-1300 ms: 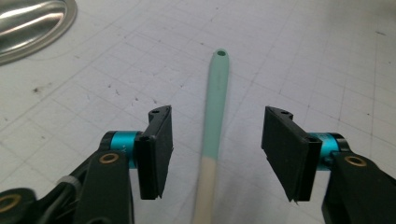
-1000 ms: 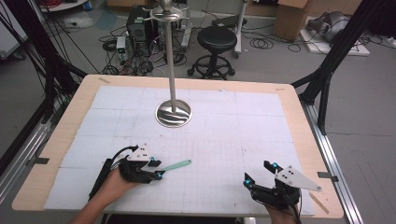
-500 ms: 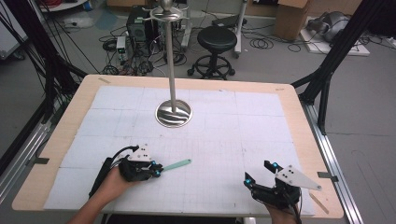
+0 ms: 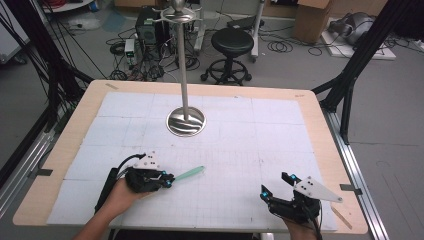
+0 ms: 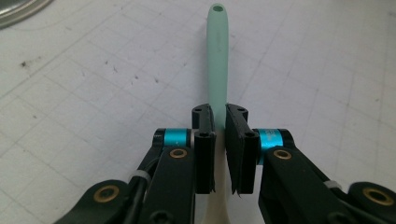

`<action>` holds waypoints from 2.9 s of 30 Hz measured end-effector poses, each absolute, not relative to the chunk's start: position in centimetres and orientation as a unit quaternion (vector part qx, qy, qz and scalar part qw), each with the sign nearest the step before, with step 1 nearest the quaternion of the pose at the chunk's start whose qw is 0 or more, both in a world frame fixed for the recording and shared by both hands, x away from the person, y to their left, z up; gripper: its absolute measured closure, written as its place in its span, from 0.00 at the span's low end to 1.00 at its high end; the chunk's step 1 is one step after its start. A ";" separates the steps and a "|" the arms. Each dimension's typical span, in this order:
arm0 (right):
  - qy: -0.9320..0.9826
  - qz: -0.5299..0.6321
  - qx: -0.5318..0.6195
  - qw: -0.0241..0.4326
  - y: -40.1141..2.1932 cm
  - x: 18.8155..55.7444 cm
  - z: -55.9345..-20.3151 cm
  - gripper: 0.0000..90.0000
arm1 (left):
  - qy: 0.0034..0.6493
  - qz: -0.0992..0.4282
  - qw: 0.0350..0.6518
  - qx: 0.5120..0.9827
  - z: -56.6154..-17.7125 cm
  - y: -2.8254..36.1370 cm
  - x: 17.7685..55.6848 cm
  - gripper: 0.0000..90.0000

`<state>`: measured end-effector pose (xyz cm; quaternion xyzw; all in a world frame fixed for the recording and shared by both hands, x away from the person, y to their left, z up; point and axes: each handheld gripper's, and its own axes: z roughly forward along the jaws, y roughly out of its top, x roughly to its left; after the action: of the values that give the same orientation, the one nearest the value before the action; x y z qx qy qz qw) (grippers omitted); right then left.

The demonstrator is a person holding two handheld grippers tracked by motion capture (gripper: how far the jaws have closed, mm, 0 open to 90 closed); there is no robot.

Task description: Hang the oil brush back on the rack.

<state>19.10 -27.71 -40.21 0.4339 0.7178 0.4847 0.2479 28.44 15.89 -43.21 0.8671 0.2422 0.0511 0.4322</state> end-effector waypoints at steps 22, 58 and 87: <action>0.721 0.542 0.387 0.191 -25.6 19.5 -39.7 0.21 | 0.211 0.021 0.590 0.779 -39.9 17.8 25.8 0.91; 0.744 0.639 0.185 0.057 -15.7 22.0 -36.3 0.52 | 0.135 -0.005 0.681 0.720 -38.8 17.0 22.9 0.91; 0.744 0.654 0.139 -0.008 -13.1 22.5 -34.9 0.85 | 0.113 -0.025 0.674 0.730 -39.1 16.3 22.7 0.90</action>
<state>22.55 -13.10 -34.89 0.1391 0.7438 0.6537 -0.0077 22.75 16.34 -39.07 0.7300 0.1128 -0.0253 0.6735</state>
